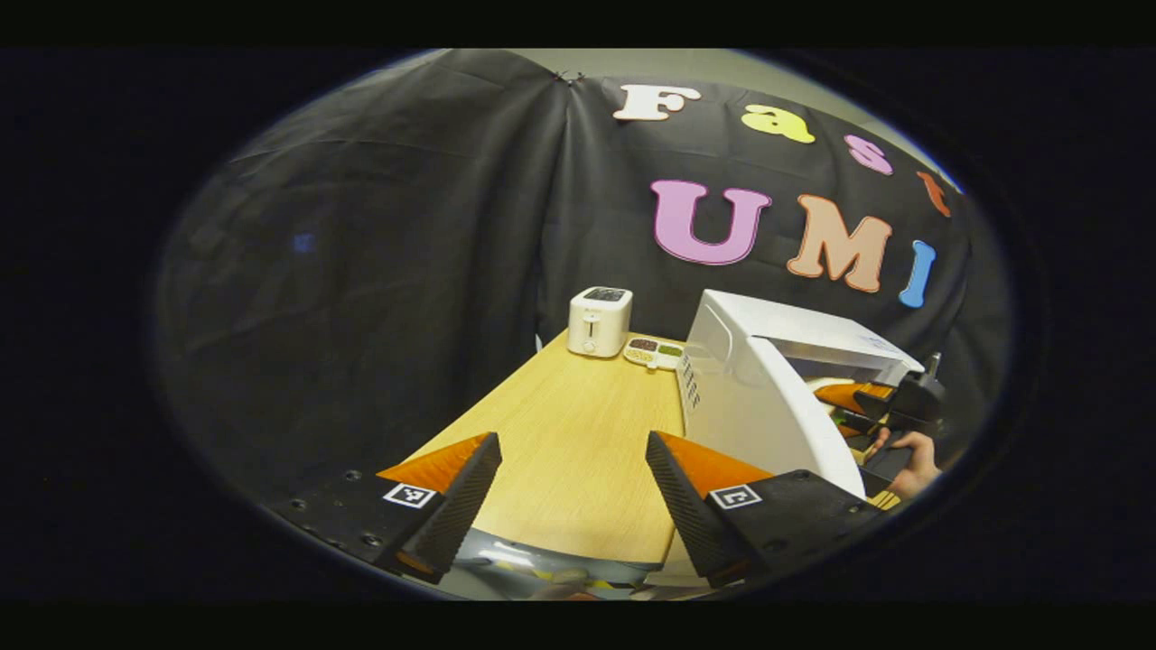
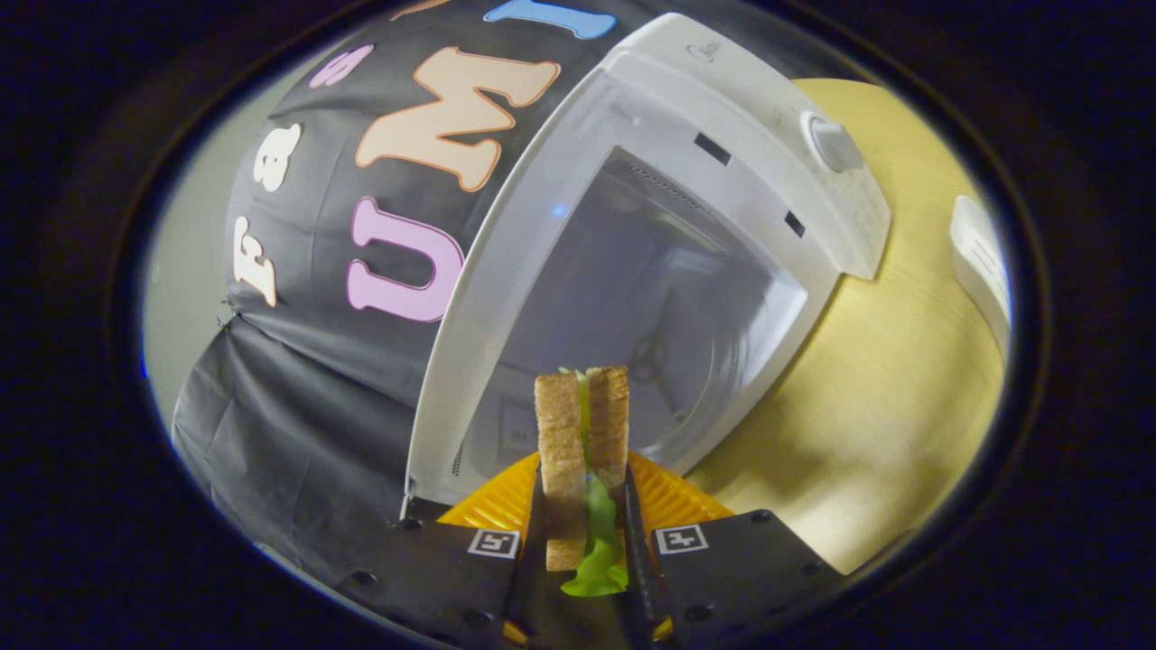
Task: Open the microwave oven with the left hand, put the food in, and close the microwave oven.
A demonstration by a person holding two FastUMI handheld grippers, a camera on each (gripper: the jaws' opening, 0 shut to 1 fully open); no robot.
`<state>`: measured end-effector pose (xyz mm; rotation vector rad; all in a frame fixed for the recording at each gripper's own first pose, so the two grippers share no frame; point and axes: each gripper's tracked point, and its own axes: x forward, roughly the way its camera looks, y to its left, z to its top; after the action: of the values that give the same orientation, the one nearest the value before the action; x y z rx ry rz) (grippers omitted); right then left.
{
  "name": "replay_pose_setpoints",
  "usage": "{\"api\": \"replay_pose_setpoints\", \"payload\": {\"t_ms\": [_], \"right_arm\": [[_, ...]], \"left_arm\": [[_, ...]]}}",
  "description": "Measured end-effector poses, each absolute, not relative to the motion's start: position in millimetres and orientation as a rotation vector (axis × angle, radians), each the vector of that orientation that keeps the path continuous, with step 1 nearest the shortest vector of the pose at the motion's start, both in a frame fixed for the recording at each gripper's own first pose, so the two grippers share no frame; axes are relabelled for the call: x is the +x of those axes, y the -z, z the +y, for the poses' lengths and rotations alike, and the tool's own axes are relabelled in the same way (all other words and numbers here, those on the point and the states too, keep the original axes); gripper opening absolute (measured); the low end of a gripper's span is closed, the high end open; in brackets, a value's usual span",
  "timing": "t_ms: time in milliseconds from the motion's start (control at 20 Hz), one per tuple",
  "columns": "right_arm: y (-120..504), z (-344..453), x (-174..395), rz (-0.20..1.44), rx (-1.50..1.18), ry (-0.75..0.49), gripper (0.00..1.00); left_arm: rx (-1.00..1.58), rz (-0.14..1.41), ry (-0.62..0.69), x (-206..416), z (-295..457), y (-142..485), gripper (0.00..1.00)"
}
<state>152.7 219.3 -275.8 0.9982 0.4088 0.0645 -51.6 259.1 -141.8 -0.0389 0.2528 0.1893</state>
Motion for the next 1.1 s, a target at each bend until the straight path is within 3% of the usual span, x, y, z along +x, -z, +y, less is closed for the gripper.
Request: {"api": "replay_pose_setpoints", "payload": {"t_ms": [50,100,300,450,500,550,700,750,900,950,1050,1100], "right_arm": [[273,219,158,0.392,0.972,-0.056,0.4],[273,217,165,0.378,0.944,-0.047,0.4],[277,218,188,0.359,0.864,-0.017,0.4],[284,217,201,0.356,0.843,0.012,0.4],[287,215,205,0.356,0.824,0.019,0.4],[290,214,208,0.356,0.794,0.027,0.4],[293,209,217,0.345,0.736,0.039,0.4],[292,208,221,0.342,0.73,0.047,0.32],[295,201,233,0.353,0.645,0.082,0.32],[298,196,234,0.358,0.593,0.103,0.41],[300,187,236,0.384,0.5,0.135,0.48],[302,181,235,0.395,0.454,0.155,0.58]], "left_arm": [[-0.04,0.256,-0.189,-51,259,142,0.94],[-0.043,0.26,-0.189,-52,259,144,0.89],[-0.052,0.262,-0.188,-51,258,145,0.94],[-0.057,0.27,-0.178,-52,255,148,0.94],[-0.059,0.274,-0.176,-52,254,149,0.89],[-0.063,0.279,-0.176,-53,254,151,0.94],[-0.068,0.286,-0.186,-53,257,153,0.94],[-0.066,0.289,-0.19,-54,258,154,0.94],[-0.07,0.302,-0.184,-53,256,157,0.94],[-0.072,0.304,-0.181,-53,255,157,0.94],[-0.077,0.309,-0.182,-51,255,158,0.94],[-0.078,0.31,-0.185,-51,256,159,0.94]]}}
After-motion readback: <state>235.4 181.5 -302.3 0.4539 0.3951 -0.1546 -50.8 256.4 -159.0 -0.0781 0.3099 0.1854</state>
